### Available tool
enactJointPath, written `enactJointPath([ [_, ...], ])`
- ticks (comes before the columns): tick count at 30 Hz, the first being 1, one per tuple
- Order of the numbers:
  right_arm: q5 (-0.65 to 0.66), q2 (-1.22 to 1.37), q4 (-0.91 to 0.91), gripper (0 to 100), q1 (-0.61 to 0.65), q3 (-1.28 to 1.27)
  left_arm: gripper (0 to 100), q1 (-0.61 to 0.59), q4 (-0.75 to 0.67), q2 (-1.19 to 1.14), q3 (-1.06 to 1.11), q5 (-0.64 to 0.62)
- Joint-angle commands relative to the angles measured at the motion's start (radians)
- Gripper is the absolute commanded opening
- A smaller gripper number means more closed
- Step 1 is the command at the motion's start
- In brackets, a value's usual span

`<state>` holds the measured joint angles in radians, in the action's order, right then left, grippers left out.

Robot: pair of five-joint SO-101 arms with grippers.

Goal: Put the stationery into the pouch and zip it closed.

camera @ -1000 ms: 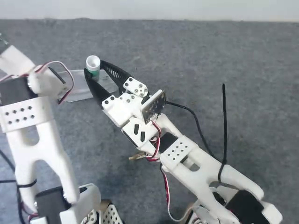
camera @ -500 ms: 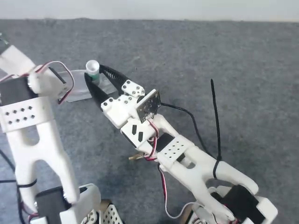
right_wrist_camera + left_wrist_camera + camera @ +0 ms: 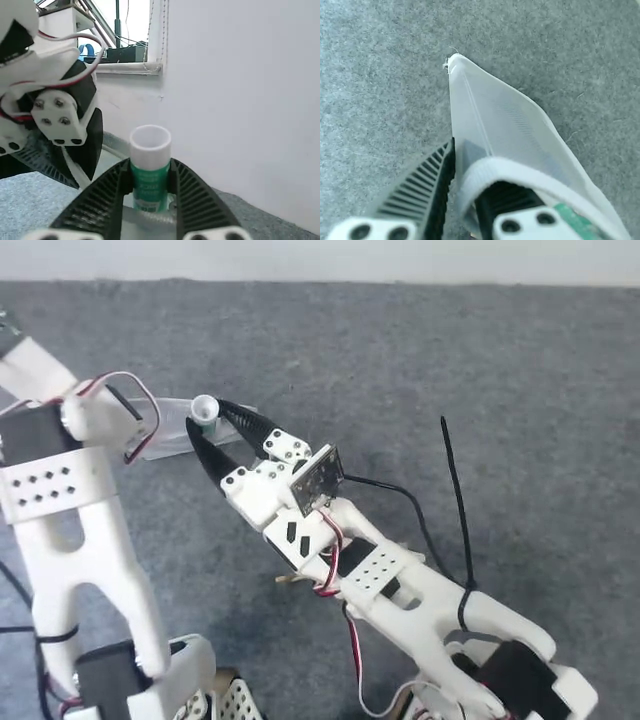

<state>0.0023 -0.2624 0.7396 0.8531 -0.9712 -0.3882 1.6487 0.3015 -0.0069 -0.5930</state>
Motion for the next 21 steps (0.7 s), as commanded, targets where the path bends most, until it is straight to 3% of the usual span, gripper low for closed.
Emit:
enactJointPath([
  [1,0.087,0.007,-0.018,0.6,0.005,-0.02,1,0.0,-0.044,0.055,-0.013,0.011],
  [9,0.152,0.007,-0.019,0.6,0.007,-0.023,1,0.0,-0.046,0.055,-0.013,0.011],
  [16,0.347,0.005,-0.018,0.6,0.033,-0.069,1,0.002,-0.046,0.055,-0.013,0.011],
  [21,0.339,0.005,-0.018,0.6,0.031,-0.069,1,0.002,-0.046,0.055,-0.013,0.011],
])
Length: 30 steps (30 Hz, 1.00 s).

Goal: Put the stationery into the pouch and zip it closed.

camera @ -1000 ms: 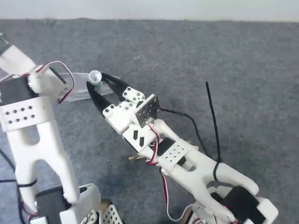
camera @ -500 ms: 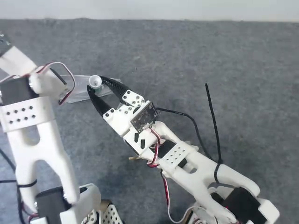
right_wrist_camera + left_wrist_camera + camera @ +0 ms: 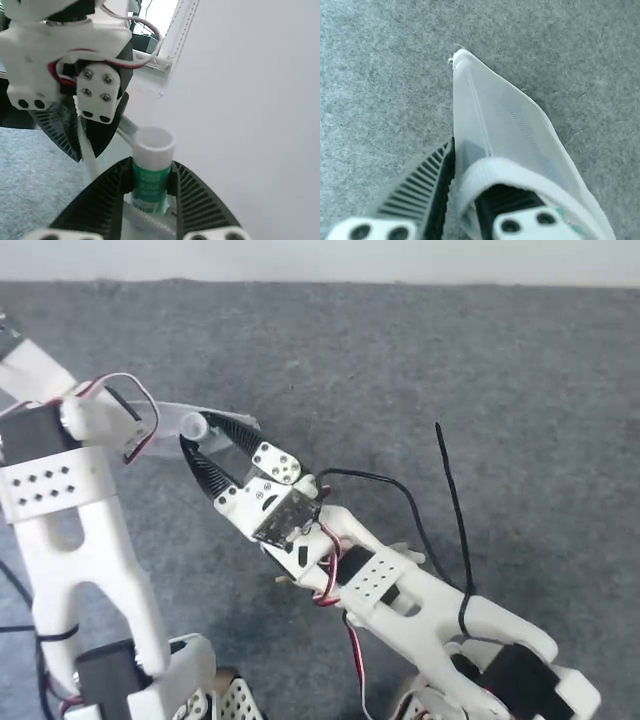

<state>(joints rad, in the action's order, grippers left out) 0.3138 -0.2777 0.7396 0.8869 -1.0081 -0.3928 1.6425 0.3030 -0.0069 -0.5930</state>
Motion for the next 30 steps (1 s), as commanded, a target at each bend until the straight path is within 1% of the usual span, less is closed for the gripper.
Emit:
enactJointPath([
  [1,0.029,0.021,-0.018,0.6,-0.002,-0.032,1,0.006,-0.04,0.054,-0.013,0.011],
  [18,0.029,0.022,-0.019,0.7,-0.005,-0.043,1,0.006,-0.04,0.054,-0.012,0.011],
  [20,0.029,0.022,-0.019,3.5,-0.004,-0.048,1,0.006,-0.04,0.054,-0.012,0.011],
  [23,0.029,0.022,-0.019,14.2,-0.004,-0.049,1,0.006,-0.04,0.054,-0.012,0.011],
  [25,0.032,0.022,-0.019,19.5,-0.004,-0.063,1,0.006,-0.04,0.054,-0.012,0.011],
  [27,0.032,0.022,-0.019,20.3,-0.004,-0.071,1,0.006,-0.04,0.054,-0.012,0.011],
  [30,0.034,0.022,-0.019,18.9,-0.004,-0.071,1,0.006,-0.04,0.054,-0.012,0.011],
])
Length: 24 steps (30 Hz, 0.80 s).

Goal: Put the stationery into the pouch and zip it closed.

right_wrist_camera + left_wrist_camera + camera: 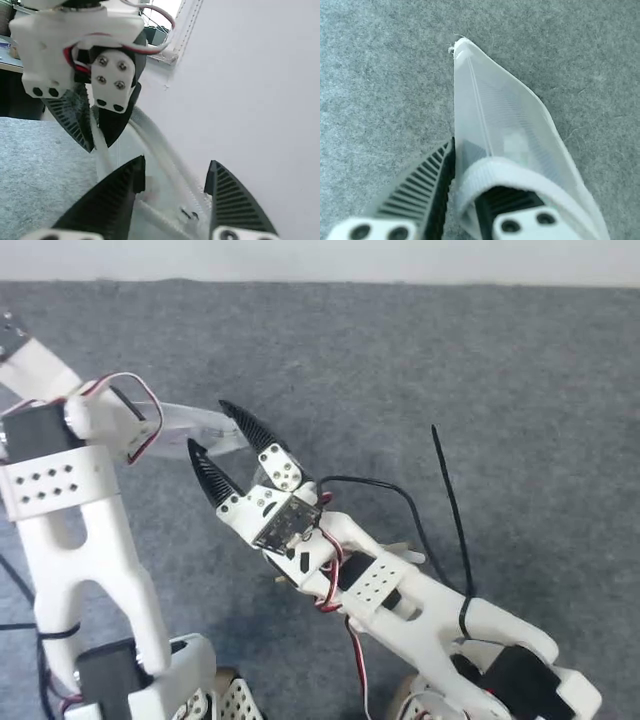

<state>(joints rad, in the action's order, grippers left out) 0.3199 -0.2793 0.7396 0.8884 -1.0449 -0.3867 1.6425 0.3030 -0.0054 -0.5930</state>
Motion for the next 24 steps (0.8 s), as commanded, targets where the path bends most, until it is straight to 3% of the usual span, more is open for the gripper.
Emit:
enactJointPath([
  [1,0.028,0.024,-0.019,18.8,-0.005,-0.034,1,0.0,-0.04,0.054,-0.013,0.011],
  [24,0.021,0.01,-0.018,18.8,-0.082,-0.012,1,0.0,-0.04,0.054,-0.013,0.011],
])
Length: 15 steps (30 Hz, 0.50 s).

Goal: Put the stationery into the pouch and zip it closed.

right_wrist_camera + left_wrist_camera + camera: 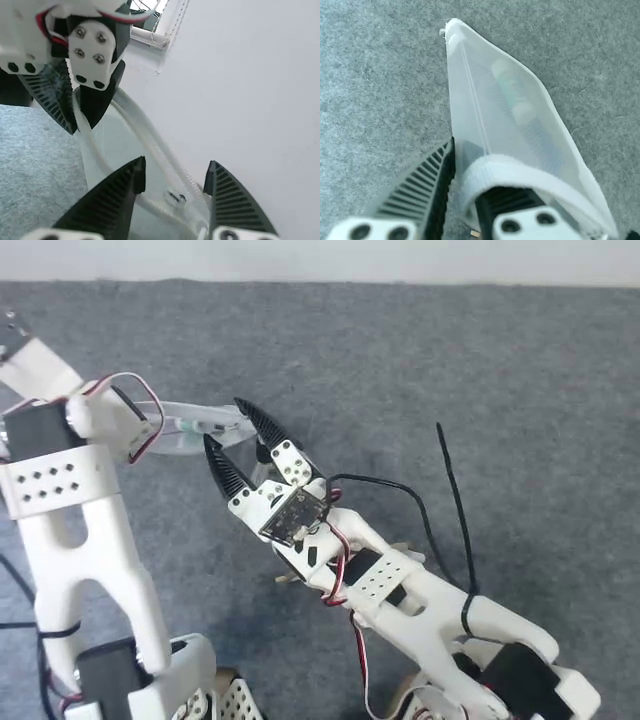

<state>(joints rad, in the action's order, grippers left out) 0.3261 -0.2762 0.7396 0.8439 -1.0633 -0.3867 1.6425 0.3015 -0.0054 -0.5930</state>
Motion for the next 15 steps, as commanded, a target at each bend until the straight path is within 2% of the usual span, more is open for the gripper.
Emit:
enactJointPath([
  [1,0.015,0.002,-0.018,18.8,-0.041,0.008,1,0.0,-0.04,0.055,-0.013,0.011],
  [5,0.015,-0.058,-0.042,18.8,-0.062,-0.009,1,0.0,-0.04,0.055,-0.013,0.011],
  [9,0.011,-0.156,-0.206,18.8,-0.074,-0.023,1,0.0,-0.04,0.055,-0.013,0.011],
  [15,-0.106,-0.277,-0.417,18.8,-0.076,-0.026,1,0.0,-0.04,0.055,-0.013,0.011],
])
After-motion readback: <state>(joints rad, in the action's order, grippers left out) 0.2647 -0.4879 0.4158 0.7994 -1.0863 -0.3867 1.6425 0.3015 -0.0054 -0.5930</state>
